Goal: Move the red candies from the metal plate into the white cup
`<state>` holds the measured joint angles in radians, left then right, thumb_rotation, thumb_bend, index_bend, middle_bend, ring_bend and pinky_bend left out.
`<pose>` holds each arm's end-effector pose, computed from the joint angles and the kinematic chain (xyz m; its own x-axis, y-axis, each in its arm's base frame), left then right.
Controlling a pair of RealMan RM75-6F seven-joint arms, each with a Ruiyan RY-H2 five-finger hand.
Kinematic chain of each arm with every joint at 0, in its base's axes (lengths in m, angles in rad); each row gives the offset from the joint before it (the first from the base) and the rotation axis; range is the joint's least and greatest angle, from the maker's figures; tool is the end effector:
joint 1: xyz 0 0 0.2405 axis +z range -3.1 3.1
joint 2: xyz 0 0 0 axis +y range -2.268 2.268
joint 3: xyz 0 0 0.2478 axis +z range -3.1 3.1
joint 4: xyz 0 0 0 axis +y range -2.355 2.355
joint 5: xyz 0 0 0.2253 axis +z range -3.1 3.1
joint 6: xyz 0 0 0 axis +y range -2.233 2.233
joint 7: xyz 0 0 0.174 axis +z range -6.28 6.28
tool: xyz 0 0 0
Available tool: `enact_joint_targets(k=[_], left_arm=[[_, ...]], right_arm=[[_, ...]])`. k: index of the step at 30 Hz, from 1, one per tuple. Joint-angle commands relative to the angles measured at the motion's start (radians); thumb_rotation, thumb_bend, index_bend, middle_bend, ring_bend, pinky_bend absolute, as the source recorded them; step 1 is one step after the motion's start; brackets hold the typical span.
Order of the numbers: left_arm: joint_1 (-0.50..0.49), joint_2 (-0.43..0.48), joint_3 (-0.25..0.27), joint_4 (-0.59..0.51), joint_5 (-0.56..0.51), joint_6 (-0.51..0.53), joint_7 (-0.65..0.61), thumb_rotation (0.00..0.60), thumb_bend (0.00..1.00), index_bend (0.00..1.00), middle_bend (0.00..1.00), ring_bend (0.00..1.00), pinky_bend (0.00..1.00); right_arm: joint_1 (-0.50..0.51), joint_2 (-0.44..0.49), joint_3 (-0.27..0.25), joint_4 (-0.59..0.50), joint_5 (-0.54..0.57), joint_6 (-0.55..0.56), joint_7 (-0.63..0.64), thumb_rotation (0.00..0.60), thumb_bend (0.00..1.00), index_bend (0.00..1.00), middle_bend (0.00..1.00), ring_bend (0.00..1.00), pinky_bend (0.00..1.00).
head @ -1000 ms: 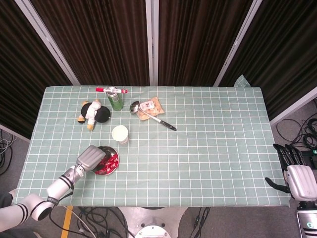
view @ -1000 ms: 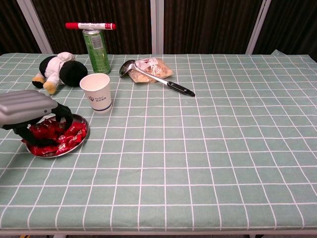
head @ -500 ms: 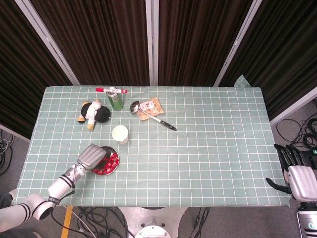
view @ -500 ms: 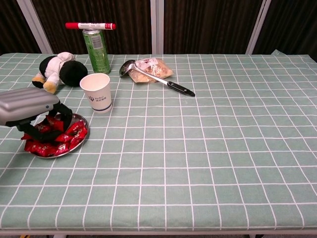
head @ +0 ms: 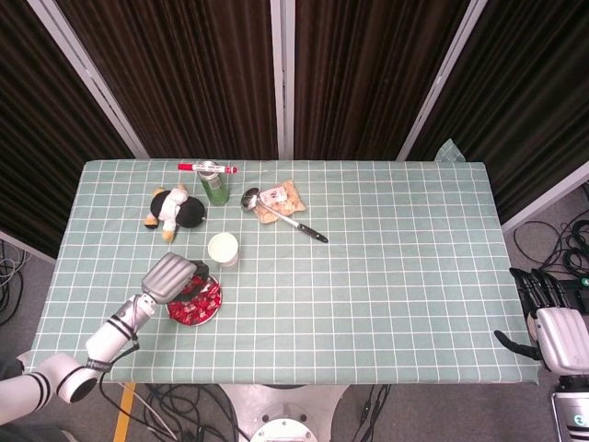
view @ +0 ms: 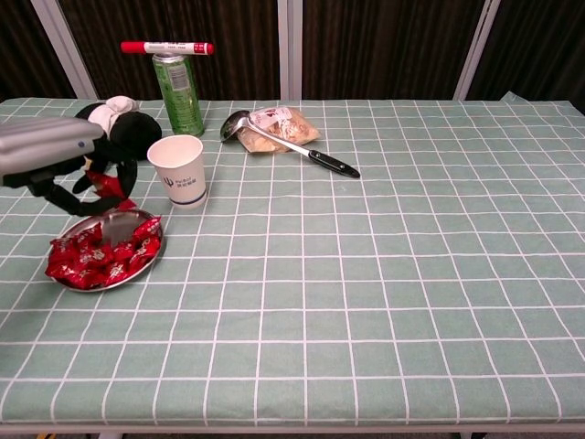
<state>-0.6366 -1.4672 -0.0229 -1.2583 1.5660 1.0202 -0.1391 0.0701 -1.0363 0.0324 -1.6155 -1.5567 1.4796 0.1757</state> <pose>-0.2090 0.3474 -0.0195 0.4675 0.2737 0.8406 0.8152 -0.5011 -0.2903 -0.3124 -0.2034 0.1600 0.3103 -0.0340 0.9500 -0.9501 -0.0439 0.3087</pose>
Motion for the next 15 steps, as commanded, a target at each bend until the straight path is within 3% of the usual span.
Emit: enact_joint_targets(k=[1, 6, 15], left_arm=[[-0.027, 0.030, -0.035, -0.038, -0.017, -0.002, -0.002, 0.600, 0.57, 0.66, 0.76, 0.73, 0.97], [-0.072, 0.042, -0.079, -0.060, -0.042, -0.033, 0.005, 0.600, 0.57, 0.66, 0.76, 0.73, 0.97], [-0.145, -0.024, -0.125, 0.024, -0.128, -0.131, 0.052, 0.600, 0.57, 0.66, 0.76, 0.73, 0.97]], right_arm=[[-0.001, 0.000, 0.000, 0.001, 0.000, 0.002, 0.003, 0.600, 0.07, 0.00, 0.11, 0.00, 0.00], [-0.004, 0.001, -0.001, 0.005, 0.001, 0.005, 0.008, 0.600, 0.07, 0.00, 0.11, 0.00, 0.00], [-0.007, 0.005, 0.001, 0.009, 0.005, 0.008, 0.014, 0.600, 0.07, 0.00, 0.11, 0.00, 0.00]])
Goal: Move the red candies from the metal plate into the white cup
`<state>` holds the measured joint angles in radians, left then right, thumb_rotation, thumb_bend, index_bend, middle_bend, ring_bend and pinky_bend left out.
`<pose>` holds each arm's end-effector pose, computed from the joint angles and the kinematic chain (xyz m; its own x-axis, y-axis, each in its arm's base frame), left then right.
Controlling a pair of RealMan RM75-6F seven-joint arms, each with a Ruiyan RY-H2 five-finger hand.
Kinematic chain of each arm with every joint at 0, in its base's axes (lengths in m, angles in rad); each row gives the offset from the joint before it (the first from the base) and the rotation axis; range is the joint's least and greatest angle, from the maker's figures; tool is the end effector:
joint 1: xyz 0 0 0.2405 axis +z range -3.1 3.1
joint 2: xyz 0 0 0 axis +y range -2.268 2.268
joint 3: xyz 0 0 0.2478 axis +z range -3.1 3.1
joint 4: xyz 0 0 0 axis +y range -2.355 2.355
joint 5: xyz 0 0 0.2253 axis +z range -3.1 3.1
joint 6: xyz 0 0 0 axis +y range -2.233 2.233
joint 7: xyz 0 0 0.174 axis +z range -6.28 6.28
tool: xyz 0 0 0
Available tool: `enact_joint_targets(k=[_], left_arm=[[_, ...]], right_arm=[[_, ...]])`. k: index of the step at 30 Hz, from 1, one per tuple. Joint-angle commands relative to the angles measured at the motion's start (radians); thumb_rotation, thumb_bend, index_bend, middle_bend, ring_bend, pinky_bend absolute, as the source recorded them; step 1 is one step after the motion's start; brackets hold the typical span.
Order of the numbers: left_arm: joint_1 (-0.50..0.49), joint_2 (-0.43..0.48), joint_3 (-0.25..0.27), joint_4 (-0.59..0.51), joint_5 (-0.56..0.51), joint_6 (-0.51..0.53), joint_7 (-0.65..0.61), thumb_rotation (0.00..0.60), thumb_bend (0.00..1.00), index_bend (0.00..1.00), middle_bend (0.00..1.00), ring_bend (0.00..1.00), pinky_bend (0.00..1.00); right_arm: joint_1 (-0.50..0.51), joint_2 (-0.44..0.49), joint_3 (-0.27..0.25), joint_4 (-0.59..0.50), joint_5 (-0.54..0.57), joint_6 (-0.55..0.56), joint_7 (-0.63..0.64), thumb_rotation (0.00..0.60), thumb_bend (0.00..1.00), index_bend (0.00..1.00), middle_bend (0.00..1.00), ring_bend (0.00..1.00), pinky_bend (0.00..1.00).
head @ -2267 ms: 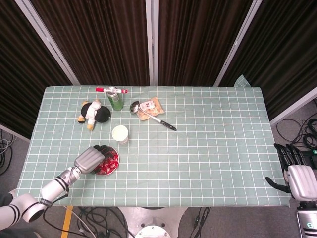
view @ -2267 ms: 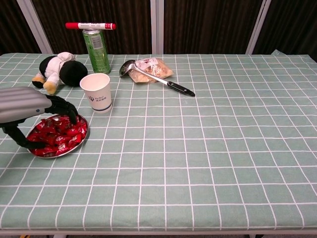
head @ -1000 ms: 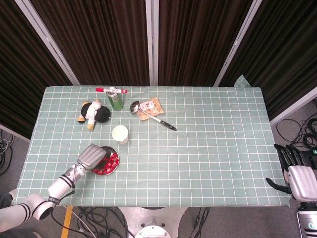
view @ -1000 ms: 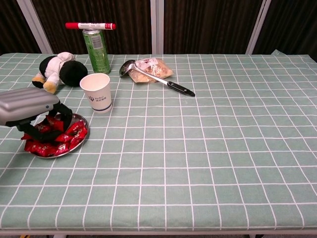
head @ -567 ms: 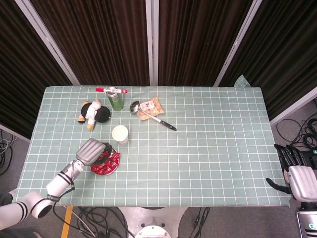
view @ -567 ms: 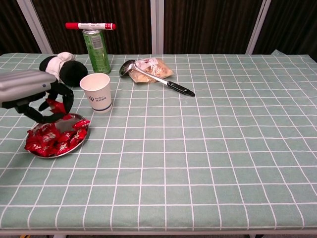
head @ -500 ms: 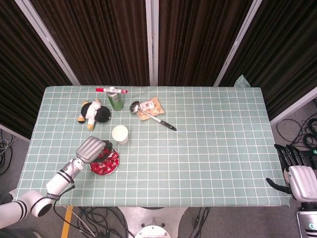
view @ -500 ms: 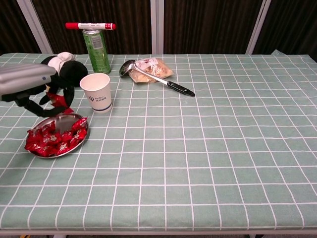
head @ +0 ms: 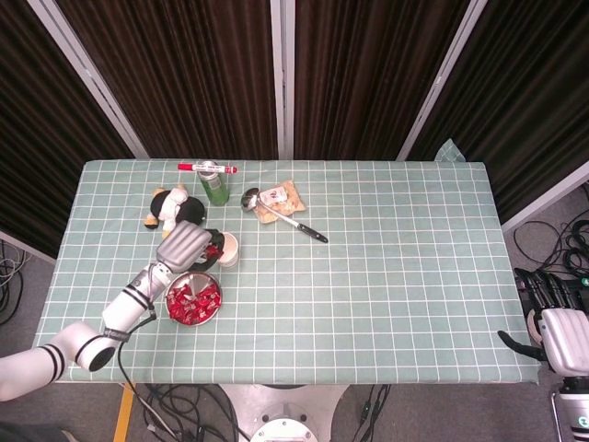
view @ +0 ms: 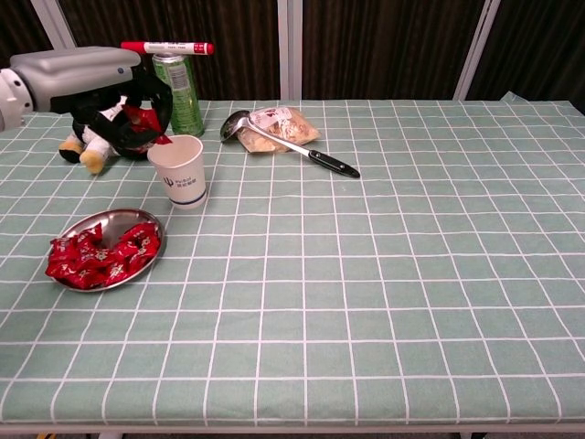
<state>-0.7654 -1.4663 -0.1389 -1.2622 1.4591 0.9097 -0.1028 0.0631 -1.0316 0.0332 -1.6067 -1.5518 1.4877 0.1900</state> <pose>-0.1588 0.3999 -0.0099 0.4525 0.2296 0.8617 0.8139 -0.5013 -0.2938 -0.3161 -0.2016 0.1644 0.3086 -0.0262 0.9508 -0.9509 -0.0331 0.3077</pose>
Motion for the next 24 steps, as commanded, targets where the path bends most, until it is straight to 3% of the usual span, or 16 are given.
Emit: enact_joint_targets(k=[1, 8, 24], left_arm=[[-0.020, -0.032, -0.008, 0.040, -0.027, -0.027, 0.023, 0.600, 0.57, 0.66, 0.76, 0.73, 0.97], [-0.032, -0.076, -0.008, 0.096, -0.062, -0.042, 0.070, 0.600, 0.57, 0.65, 0.75, 0.72, 0.96], [-0.037, -0.078, -0.008, 0.053, -0.116, -0.043, 0.175, 0.600, 0.52, 0.48, 0.57, 0.51, 0.83]], right_arm=[[0.000, 0.000, 0.000, 0.001, 0.001, -0.001, 0.000, 0.600, 0.07, 0.00, 0.11, 0.00, 0.00], [0.001, 0.001, 0.001, 0.002, 0.005, -0.006, 0.002, 0.600, 0.07, 0.00, 0.11, 0.00, 0.00], [0.001, 0.003, 0.001, 0.006, 0.008, -0.010, 0.009, 0.600, 0.07, 0.00, 0.12, 0.00, 0.00]])
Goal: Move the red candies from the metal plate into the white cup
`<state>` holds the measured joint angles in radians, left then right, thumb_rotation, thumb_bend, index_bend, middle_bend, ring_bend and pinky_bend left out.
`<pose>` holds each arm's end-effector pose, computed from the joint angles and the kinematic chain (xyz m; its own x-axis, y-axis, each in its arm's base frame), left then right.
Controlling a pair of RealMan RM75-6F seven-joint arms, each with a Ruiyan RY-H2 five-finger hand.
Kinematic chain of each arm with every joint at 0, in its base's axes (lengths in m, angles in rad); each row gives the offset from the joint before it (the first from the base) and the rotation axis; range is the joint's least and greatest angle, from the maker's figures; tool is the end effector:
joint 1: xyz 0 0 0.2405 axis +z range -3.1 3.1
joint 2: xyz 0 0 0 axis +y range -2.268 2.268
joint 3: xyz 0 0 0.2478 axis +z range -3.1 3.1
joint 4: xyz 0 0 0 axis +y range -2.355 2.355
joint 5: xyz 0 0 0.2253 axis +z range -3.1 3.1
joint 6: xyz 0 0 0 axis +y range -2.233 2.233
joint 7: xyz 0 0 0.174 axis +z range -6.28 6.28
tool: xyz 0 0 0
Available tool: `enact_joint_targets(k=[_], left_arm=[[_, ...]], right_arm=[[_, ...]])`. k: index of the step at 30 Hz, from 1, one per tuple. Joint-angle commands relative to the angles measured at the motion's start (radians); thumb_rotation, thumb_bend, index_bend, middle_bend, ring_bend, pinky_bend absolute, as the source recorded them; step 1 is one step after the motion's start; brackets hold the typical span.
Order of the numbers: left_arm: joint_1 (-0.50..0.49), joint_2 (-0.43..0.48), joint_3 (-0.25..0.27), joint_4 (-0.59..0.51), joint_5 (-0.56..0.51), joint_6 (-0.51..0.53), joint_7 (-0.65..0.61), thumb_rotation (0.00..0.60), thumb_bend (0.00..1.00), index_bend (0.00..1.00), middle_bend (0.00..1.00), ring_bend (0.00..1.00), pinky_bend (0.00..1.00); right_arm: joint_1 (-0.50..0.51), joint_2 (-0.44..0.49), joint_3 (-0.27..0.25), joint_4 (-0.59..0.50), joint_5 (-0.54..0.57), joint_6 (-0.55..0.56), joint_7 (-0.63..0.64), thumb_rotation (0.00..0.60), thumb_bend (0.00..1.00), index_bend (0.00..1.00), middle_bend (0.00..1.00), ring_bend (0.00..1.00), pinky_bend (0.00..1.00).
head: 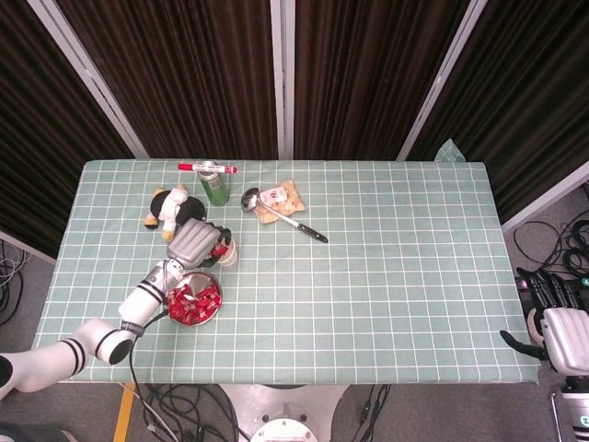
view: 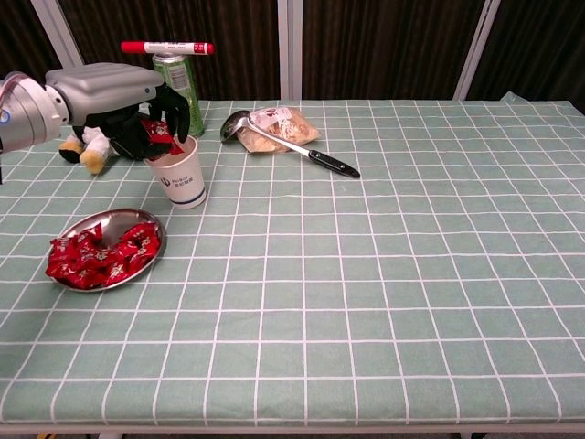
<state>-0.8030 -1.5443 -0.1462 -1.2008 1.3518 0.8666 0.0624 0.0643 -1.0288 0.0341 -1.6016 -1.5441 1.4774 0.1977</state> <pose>-0.1567 0.4106 -0.0314 0.5359 0.2078 0.8183 0.7858 -0.4773 -0.3934 -0.3190 -0.2022 0.1651 0.3082 -0.0333 0.9507 -0.9512 -0.0244 0.3075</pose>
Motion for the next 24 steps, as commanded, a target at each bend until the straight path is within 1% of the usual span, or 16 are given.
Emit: enact_joint_targets(k=[1, 6, 16, 20, 24], left_arm=[[-0.001, 0.001, -0.001, -0.012, -0.012, -0.001, 0.016, 0.600, 0.52, 0.47, 0.56, 0.49, 0.82], [-0.007, 0.001, -0.003, -0.027, -0.027, -0.003, 0.052, 0.600, 0.51, 0.44, 0.52, 0.45, 0.79], [-0.012, 0.011, -0.011, -0.071, -0.047, 0.014, 0.112, 0.600, 0.46, 0.39, 0.48, 0.42, 0.74], [0.027, 0.043, -0.014, -0.121, -0.057, 0.081, 0.125, 0.600, 0.40, 0.35, 0.46, 0.41, 0.71], [0.113, 0.118, 0.013, -0.201, -0.053, 0.181, 0.116, 0.600, 0.36, 0.35, 0.46, 0.41, 0.71]], right_arm=[[-0.001, 0.000, 0.000, 0.001, 0.001, 0.001, 0.002, 0.600, 0.07, 0.00, 0.12, 0.00, 0.00], [-0.002, 0.000, 0.000, 0.006, 0.002, 0.001, 0.007, 0.600, 0.07, 0.00, 0.12, 0.00, 0.00], [-0.004, -0.001, 0.000, 0.018, -0.002, 0.005, 0.024, 0.600, 0.07, 0.00, 0.12, 0.00, 0.00], [-0.005, 0.002, 0.001, 0.021, -0.004, 0.009, 0.030, 0.600, 0.07, 0.00, 0.12, 0.00, 0.00], [0.000, 0.004, 0.002, 0.025, -0.011, 0.008, 0.036, 0.600, 0.07, 0.00, 0.13, 0.00, 0.00]])
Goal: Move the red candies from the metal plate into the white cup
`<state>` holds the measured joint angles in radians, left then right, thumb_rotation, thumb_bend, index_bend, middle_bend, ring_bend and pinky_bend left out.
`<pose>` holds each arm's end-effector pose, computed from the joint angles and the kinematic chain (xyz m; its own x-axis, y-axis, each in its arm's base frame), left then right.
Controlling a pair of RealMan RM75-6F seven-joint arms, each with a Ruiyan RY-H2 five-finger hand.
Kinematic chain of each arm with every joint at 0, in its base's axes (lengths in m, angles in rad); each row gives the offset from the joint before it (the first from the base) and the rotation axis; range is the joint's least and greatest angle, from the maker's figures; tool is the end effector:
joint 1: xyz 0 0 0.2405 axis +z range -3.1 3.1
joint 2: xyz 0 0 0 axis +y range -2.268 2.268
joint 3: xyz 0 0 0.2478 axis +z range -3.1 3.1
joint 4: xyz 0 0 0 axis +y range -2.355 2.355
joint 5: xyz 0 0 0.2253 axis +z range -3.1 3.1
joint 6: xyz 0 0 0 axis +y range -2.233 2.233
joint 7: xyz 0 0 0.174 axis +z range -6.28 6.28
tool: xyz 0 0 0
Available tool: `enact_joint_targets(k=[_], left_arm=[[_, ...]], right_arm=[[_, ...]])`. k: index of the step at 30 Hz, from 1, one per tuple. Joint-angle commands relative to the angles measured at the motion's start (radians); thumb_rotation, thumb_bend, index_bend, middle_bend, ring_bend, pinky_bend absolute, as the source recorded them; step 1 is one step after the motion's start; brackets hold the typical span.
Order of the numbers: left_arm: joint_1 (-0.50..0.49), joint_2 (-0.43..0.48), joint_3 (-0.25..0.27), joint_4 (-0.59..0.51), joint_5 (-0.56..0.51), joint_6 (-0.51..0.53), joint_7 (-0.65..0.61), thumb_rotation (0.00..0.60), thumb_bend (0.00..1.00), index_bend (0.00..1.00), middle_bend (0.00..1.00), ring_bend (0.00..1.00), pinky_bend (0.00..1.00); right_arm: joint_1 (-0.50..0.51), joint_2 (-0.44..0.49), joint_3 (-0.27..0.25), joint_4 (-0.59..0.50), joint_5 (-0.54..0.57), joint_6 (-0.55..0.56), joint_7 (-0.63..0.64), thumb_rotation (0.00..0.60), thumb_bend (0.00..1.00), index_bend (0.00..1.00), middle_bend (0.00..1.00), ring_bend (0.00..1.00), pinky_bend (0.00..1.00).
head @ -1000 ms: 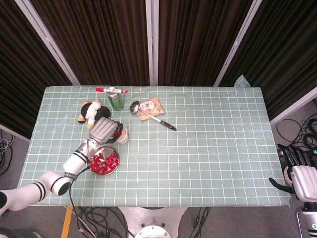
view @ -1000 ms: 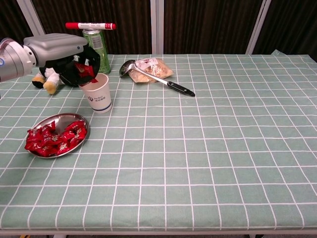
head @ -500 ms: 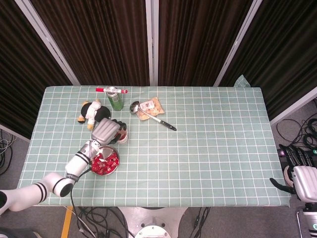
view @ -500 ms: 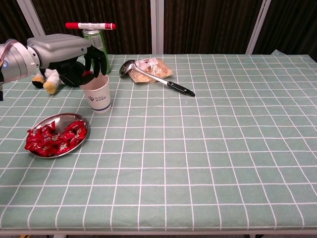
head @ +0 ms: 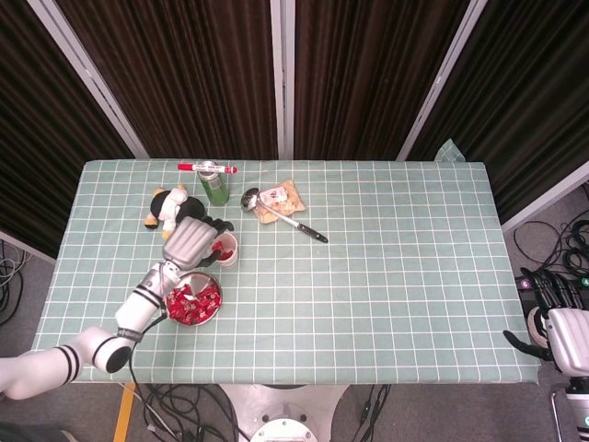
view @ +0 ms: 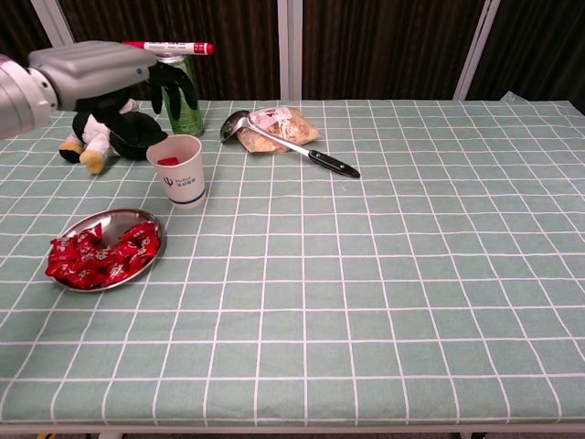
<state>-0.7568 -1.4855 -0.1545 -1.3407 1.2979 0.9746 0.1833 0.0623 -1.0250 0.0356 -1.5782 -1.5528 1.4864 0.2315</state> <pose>-0.1513 0.3960 -0.0085 0.5179 0.1339 0.8449 0.7933 -0.4448 -0.4158 -0.3223 -0.2022 0.1701 0.3023 -0.0246 0.9529 -0.9529 -0.0310 0.3015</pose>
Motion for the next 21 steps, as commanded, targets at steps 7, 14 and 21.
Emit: enact_joint_targets(k=[7, 14, 21], left_arm=[[0.201, 0.158, 0.126, -0.145, 0.071, 0.182, -0.045, 0.600, 0.36, 0.38, 0.47, 0.41, 0.69], [0.255, 0.148, 0.222, -0.137, 0.173, 0.198, -0.042, 0.600, 0.35, 0.38, 0.47, 0.41, 0.65], [0.264, 0.084, 0.245, -0.049, 0.207, 0.166, -0.003, 0.600, 0.27, 0.43, 0.43, 0.33, 0.47]], right_arm=[[0.006, -0.005, -0.003, 0.008, -0.013, -0.003, 0.012, 0.600, 0.07, 0.00, 0.13, 0.00, 0.00], [0.005, 0.000, -0.005, 0.001, -0.023, 0.006, 0.010, 0.600, 0.07, 0.00, 0.13, 0.00, 0.00], [0.002, 0.004, -0.009, -0.008, -0.029, 0.012, 0.003, 0.600, 0.07, 0.00, 0.13, 0.00, 0.00]])
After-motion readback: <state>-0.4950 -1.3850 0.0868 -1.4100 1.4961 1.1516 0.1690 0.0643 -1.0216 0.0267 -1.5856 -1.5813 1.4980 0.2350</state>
